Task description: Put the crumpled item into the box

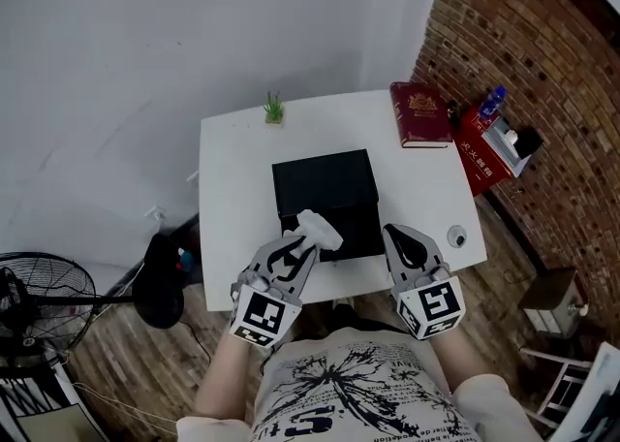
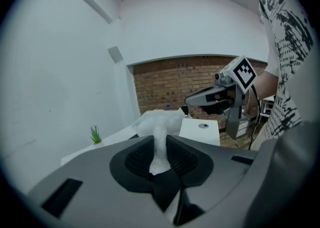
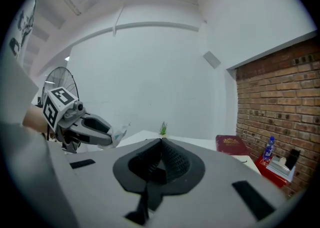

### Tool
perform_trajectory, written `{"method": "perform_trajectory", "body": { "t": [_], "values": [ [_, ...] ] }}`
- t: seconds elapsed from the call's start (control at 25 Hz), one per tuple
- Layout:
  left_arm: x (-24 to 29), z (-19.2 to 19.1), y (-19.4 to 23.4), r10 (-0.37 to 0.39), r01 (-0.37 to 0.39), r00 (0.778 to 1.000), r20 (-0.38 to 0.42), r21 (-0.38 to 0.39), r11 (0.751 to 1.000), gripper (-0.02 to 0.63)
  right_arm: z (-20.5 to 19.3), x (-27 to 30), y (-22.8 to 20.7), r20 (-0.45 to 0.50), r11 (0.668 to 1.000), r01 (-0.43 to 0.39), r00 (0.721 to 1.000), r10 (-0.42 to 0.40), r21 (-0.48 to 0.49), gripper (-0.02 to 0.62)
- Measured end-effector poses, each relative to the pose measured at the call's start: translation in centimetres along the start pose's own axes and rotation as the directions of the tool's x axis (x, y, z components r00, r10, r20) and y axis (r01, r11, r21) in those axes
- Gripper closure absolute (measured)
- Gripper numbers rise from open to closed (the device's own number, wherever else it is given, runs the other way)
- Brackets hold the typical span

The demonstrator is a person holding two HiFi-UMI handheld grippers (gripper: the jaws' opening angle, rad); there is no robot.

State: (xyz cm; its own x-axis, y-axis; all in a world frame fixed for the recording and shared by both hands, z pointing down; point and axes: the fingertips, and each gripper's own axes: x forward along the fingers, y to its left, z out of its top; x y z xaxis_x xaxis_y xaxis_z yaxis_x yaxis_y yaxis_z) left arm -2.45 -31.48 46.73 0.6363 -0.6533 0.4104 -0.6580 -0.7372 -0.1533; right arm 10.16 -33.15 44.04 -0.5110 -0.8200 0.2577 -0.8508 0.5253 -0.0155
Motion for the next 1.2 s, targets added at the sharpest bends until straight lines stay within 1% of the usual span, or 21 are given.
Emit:
{"method": "perform_trajectory", "body": {
  "t": [0.12, 0.28, 0.48, 0.68, 1.0, 1.2],
  "values": [
    [3.4, -1.9, -0.5, -0.055, 0.057, 0.995, -0.079, 0.024, 0.998, 0.522, -1.2, 1.2, -1.8, -0.018, 1.0, -0.009, 1.0, 0.01, 0.016, 0.581],
    [6.8, -4.0, -0.8, -0.121, 0.129, 0.977, -0.178, 0.035, 0.991, 0.522, -3.0, 2.4, -3.4, -0.051, 0.999, -0.027, 0.998, 0.028, 0.033, 0.581],
    [9.9, -6.9, -1.7, -0.208, 0.228, 0.935, -0.288, 0.036, 0.973, 0.52, -4.8, 3.6, -4.8, -0.085, 0.998, -0.043, 0.995, 0.046, 0.039, 0.581],
    [12.1, -9.4, -2.5, -0.274, 0.302, 0.888, -0.368, 0.019, 0.953, 0.52, -6.3, 4.8, -5.6, -0.114, 0.997, -0.05, 0.992, 0.056, 0.054, 0.581],
    [14.2, -12.8, -2.9, -0.308, 0.34, 0.821, -0.481, -0.022, 0.94, 0.518, -7.8, 6.1, -6.7, -0.14, 0.995, -0.056, 0.988, 0.067, 0.085, 0.581],
    [14.9, -14.3, -3.3, -0.3, 0.373, 0.773, -0.558, 0.018, 0.928, 0.517, -8.1, 6.8, -7.4, -0.147, 0.993, -0.048, 0.987, 0.063, 0.104, 0.581]
  ]
}}
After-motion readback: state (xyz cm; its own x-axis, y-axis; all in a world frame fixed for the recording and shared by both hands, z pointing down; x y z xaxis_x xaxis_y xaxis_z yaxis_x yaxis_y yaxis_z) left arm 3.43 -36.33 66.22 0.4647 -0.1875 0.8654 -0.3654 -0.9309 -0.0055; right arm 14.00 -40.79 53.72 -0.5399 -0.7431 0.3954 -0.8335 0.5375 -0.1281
